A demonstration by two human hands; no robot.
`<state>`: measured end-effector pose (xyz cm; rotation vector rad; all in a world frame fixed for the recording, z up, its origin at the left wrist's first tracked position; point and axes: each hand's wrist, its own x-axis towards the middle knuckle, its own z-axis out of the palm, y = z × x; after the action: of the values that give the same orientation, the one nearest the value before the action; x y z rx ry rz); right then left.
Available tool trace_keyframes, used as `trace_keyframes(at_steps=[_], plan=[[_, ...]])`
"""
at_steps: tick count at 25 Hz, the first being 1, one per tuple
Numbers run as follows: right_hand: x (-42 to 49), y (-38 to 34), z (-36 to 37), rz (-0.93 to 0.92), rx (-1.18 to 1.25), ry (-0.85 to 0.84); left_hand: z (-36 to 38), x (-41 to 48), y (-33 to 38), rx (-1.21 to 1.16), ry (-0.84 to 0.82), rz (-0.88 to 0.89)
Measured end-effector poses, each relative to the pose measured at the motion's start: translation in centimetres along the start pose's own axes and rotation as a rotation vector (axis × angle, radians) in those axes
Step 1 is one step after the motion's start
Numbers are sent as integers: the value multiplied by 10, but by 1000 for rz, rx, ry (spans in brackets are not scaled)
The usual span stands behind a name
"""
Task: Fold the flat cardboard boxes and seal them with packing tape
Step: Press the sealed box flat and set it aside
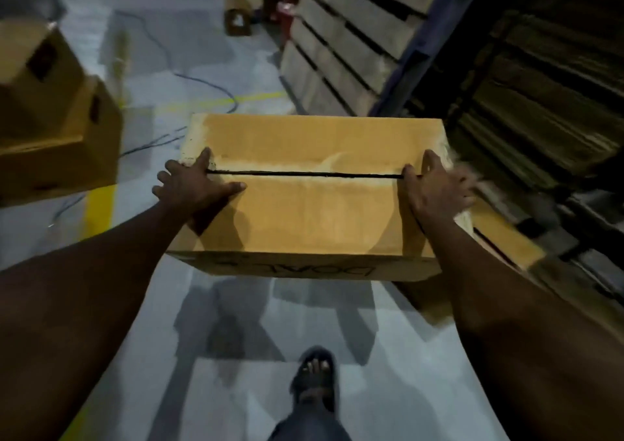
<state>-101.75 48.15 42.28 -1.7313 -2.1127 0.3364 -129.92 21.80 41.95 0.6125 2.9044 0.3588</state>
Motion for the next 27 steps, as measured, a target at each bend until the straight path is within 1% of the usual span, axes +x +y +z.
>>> trace_keyframes(at_steps=[2, 4, 6, 10, 12, 13, 15, 16, 18, 20, 22, 24, 27], plan=[[9, -37, 55, -76, 15, -40, 16, 24, -34, 13, 39, -93], [16, -67, 113, -103, 46, -84, 38, 51, -62, 11, 61, -174], [21, -80, 165, -103, 58, -123, 67, 69, -82, 26, 71, -208], [26, -88, 249, -118, 6, -134, 128, 99, -115, 18, 76, -224], [27, -84, 282, -155, -38, -181, 157, 110, -126, 7, 11, -228], [25, -80, 299, -209, -85, -243, 173, 115, -129, 39, -70, -202], [9, -66, 330, -359, -233, -407, 208, 115, -131, 154, -266, -97], [2, -58, 342, -414, -300, -467, 225, 112, -130, 188, -317, -60], [-4, -50, 352, -455, -348, -493, 243, 108, -125, 201, -309, -51], [-2, -48, 347, -463, -342, -517, 242, 104, -120, 177, -291, -38], [-3, -46, 334, -497, -328, -538, 237, 98, -115, 173, -280, 40], [-13, -43, 317, -539, -327, -510, 229, 86, -103, 183, -282, 134], [-37, -38, 273, -559, -330, -515, 213, 52, -67, 188, -301, 255]])
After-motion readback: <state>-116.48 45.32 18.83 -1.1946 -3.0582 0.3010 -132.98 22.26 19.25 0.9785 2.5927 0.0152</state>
